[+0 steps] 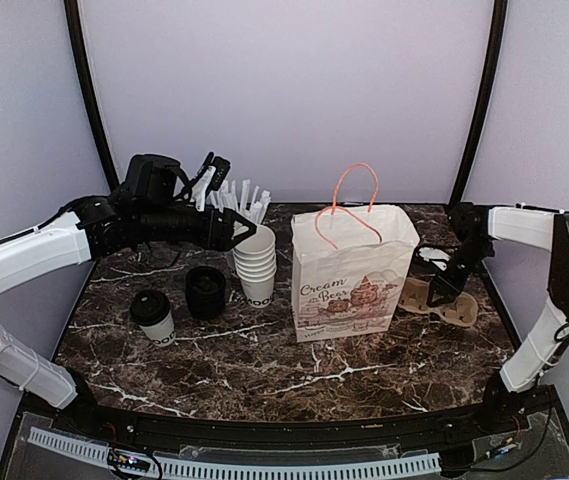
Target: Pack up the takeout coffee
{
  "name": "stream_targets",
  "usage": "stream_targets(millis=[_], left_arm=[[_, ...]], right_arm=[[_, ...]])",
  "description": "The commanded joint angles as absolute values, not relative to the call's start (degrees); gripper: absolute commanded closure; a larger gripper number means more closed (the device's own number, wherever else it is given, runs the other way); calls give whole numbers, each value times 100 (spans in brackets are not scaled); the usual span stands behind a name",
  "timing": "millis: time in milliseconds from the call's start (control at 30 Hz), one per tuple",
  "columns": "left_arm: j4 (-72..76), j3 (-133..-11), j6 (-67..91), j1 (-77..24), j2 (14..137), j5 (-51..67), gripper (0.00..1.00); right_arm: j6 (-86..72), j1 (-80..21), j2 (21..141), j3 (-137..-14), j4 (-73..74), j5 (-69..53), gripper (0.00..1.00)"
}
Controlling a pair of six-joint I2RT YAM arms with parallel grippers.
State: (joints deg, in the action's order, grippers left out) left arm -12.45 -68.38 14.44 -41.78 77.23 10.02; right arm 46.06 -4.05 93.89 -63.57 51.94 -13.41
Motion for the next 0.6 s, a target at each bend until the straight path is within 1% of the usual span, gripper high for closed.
stream_targets(millis=[0, 300, 500, 567], left_arm=[[-1179, -6791, 1451, -4181, 7557, 984, 28], [-1201, -6733, 1420, -4179, 7518, 923, 27], [-1198, -6765, 1407, -4178, 7549, 941, 27], [-1196, -6767, 1401, -4182, 7556, 937, 27]], right_arm=[[4662, -438, 9536, -6558, 5079, -1151, 43], [4737, -454, 9767, -6653, 5151, -1060, 44], [4782, -564, 9650, -6566, 5190, -1006, 51], [4819, -602, 9598, -6529, 5210, -993, 52]])
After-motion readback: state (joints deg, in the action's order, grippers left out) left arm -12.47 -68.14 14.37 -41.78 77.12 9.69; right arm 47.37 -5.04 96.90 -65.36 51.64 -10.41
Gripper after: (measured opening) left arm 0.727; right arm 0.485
